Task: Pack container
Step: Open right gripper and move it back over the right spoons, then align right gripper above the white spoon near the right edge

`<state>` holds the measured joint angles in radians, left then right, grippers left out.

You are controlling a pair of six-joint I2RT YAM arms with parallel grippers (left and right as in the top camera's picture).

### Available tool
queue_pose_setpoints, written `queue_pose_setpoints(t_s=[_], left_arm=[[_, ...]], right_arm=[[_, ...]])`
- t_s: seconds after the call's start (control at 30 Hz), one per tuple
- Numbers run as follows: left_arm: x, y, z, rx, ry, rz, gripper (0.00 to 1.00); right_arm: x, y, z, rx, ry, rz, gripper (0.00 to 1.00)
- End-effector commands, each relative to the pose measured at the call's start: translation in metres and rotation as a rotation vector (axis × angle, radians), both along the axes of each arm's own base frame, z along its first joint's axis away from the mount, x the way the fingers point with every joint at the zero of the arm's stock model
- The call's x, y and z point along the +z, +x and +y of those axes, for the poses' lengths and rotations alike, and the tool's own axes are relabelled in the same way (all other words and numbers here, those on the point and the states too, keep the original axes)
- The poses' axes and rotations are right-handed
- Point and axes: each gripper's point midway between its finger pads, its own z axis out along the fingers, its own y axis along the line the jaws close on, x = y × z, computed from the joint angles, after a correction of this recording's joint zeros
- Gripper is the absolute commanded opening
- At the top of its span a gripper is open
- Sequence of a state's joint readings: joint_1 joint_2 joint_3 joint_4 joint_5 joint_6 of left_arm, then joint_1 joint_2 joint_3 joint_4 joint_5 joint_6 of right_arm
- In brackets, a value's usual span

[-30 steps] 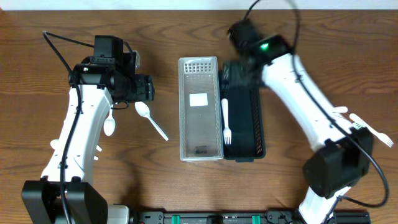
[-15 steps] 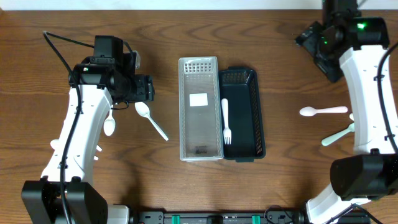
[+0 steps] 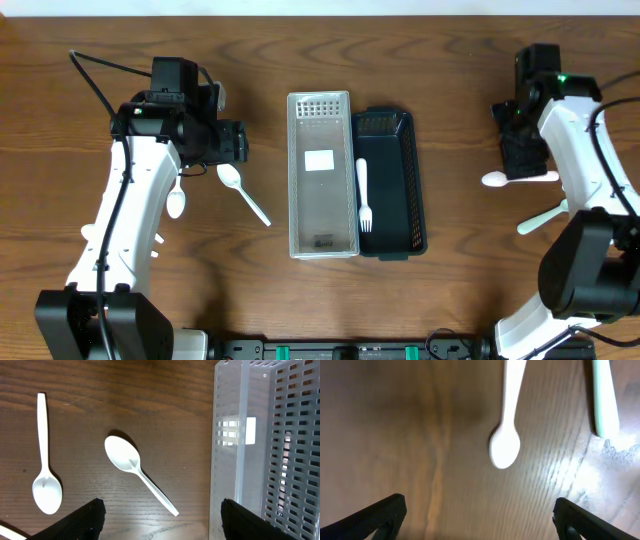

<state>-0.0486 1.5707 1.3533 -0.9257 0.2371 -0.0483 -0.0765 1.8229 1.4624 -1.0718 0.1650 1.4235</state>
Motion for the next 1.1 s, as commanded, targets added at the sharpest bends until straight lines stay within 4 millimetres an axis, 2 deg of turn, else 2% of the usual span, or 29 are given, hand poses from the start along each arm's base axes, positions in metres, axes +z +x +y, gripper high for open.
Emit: queue_pose_setpoints(t_s=[0.0, 0.3, 0.63, 0.8, 1.07], left_arm=[[0.014, 0.003, -0.001, -0.009, -0.005, -0.039, 0.76], [0.014, 0.003, -0.001, -0.009, -0.005, -0.039, 0.76], [0.014, 0.003, -0.001, -0.009, -0.005, -0.039, 0.76], [0.014, 0.004, -0.001, -0.009, -0.005, -0.043, 0.76], [0.016, 0.009, -0.002, -0.009, -0.006, -0.065, 0.77]], right_arm=[[-0.016, -0.01, -0.01, -0.085, 0.004, 0.019, 0.98], [-0.05, -0.018, -0.016, -0.085, 0.087, 0.092, 0.99], [-0.093, -0.027, -0.008, -0.078, 0.138, 0.214, 0.99], [-0.101, -0.028, -0.008, -0.079, 0.141, 0.231, 0.99], [-0.102, -0.027, -0.01, -0.075, 0.128, 0.228, 0.99]])
